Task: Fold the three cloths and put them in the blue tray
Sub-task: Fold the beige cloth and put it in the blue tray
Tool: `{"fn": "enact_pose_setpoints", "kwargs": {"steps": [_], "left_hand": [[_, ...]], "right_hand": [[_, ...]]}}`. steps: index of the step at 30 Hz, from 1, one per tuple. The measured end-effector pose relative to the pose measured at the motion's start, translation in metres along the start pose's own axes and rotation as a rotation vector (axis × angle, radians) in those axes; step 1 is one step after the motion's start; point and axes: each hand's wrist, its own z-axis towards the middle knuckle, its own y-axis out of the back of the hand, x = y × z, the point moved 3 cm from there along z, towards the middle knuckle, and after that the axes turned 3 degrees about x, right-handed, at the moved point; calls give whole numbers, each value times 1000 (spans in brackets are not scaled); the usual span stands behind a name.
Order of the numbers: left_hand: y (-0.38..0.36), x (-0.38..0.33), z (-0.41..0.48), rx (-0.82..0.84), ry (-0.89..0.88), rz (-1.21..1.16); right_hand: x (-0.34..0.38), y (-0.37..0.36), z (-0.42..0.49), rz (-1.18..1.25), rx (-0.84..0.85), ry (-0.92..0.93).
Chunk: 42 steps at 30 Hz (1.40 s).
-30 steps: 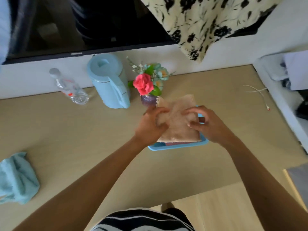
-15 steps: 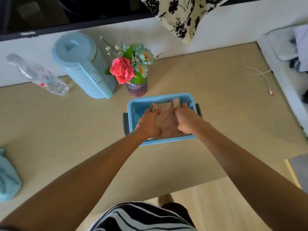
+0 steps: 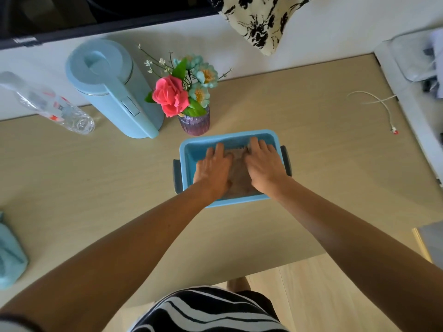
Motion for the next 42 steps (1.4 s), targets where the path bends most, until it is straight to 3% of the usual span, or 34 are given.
{"fn": "enact_pose_setpoints", "kwargs": {"steps": [4, 11, 16, 19, 22, 25, 30, 36, 42], "left_hand": [[-9, -4, 7, 21, -172, 140], [-31, -2, 20, 129, -138, 154], [-36, -3, 23, 136, -119, 160], [-23, 0, 13, 129, -114, 51], [-4, 11, -8, 41, -53, -240], [14, 26, -38, -141, 7, -566], [37, 60, -101, -429, 121, -878], [48, 112, -180, -660, 232, -1042], [37, 182, -256, -773, 370, -1070]], "right_hand": [[-1, -12, 4, -93, 75, 64], [5, -29, 15, -284, 146, 72], [9, -35, 20, -277, 123, 77], [2, -27, 14, -128, 93, 66], [-6, -7, 0, 108, 11, 7], [-10, 11, -21, 471, -120, -87], [20, 30, -49, 1136, -365, -129], [107, 65, -64, 1287, -459, 31], [214, 81, -67, 1268, -404, 161]]}}
